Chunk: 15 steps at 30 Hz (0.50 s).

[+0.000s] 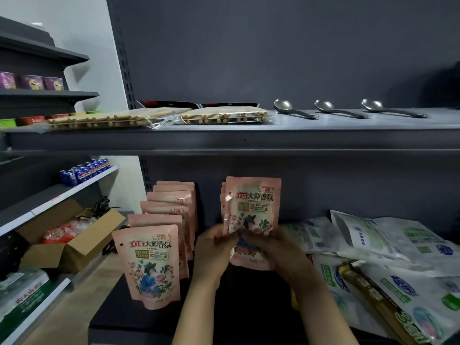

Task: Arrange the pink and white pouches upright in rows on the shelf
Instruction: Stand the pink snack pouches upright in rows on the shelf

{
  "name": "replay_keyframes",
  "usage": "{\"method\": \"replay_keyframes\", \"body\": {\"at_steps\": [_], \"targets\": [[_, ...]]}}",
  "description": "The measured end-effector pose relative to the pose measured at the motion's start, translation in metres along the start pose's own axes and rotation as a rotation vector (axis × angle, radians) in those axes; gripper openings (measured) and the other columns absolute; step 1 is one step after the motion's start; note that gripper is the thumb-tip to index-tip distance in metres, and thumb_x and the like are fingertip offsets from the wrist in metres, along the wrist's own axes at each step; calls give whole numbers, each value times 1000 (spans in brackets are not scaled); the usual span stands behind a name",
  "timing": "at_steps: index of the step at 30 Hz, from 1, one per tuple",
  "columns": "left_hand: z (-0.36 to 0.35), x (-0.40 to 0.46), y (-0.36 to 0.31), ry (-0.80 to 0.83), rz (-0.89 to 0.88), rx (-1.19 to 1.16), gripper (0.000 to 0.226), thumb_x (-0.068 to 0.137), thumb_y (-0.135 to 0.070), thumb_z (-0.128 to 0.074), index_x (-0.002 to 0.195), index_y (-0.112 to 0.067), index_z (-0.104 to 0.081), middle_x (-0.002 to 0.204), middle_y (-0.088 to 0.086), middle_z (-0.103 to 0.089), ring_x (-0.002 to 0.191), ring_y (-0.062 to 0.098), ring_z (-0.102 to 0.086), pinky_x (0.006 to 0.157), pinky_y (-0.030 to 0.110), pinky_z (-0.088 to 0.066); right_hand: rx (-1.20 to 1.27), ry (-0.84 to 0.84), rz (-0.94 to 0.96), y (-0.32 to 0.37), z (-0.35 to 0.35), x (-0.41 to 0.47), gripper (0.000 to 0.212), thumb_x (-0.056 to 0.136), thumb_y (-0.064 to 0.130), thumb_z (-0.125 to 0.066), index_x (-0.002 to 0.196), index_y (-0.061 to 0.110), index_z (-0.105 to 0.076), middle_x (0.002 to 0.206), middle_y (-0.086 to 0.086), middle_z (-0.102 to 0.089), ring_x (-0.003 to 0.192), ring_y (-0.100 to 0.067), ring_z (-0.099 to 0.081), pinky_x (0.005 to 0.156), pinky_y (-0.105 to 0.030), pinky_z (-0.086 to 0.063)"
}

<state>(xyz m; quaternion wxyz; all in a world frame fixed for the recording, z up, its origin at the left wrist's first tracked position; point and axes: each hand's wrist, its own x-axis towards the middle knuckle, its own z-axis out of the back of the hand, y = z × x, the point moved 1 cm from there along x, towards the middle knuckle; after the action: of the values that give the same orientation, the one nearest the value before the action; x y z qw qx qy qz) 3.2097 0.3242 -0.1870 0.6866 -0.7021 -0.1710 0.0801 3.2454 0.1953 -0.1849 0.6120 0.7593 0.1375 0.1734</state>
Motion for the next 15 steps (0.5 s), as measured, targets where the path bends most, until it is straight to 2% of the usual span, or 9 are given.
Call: {"method": "replay_keyframes", "body": {"at_steps": [2,4,7,10,11,13,15], "targets": [[4,2,4,-51,-17,41,7,84,-7,-65,82,-13,-68,81,6,-71,73,14,-65,63,21,-51,-212,28,-19,-7,2,3,40,76,-2,-71,112,14,-63,106,-5,-73,102,-21,-68,90,-33,-54],[8,3,10,-74,-37,76,11,85,-8,-63,77,-14,-65,76,3,-69,70,13,-63,60,19,-48,-466,2,-59,-15,3,4,42,73,5,-74,108,23,-62,106,1,-72,101,-16,-67,92,-36,-54],[7,5,22,-97,-26,84,7,87,-10,-60,83,-13,-66,82,4,-70,77,16,-66,64,23,-50,-775,-190,-18,-28,3,7,36,76,18,-73,110,20,-62,106,3,-69,99,-16,-65,90,-36,-53],[4,8,38,-101,3,84,8,88,-14,-60,93,-13,-67,91,6,-71,86,20,-68,75,31,-55,-787,-325,9,-44,2,10,28,79,29,-72,105,21,-66,99,3,-72,92,-14,-67,82,-33,-56],[4,9,45,-95,11,108,10,89,-15,-60,94,-14,-68,93,6,-72,87,19,-68,77,29,-55,-806,-371,-16,-51,3,10,29,79,32,-72,104,20,-65,95,5,-71,89,-12,-67,77,-29,-55],[6,10,55,-76,44,194,17,90,-15,-57,101,-13,-70,97,3,-71,85,14,-65,68,15,-51,-898,-460,-57,-66,4,12,36,78,36,-72,106,15,-60,98,2,-70,91,-15,-66,73,-25,-51],[9,10,65,-65,75,253,22,92,-17,-55,109,-13,-69,102,1,-71,88,12,-64,68,15,-45,-953,-526,-39,-80,2,11,37,83,27,-68,111,9,-53,111,-6,-65,104,-22,-60,82,-28,-48]]}}
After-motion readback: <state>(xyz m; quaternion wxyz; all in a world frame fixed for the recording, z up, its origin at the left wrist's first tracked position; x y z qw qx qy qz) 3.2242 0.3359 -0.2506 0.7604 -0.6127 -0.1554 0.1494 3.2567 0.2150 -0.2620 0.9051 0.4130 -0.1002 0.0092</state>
